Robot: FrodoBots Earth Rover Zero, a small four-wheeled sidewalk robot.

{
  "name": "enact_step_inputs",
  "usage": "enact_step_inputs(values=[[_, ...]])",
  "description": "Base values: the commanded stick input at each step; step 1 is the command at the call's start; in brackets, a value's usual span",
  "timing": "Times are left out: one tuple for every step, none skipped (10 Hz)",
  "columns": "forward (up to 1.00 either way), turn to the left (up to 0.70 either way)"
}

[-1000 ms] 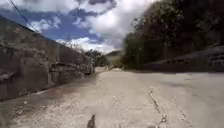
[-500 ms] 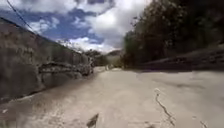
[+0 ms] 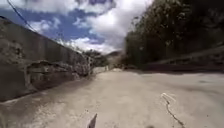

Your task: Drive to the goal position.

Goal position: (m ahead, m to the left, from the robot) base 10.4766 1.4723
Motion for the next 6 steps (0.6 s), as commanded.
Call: enact_step_inputs(values=[[0.70,0.00],[0.70,0.00],[0.70,0.00],[0.70,0.00],[0.70,0.00],[0.70,0.00]])
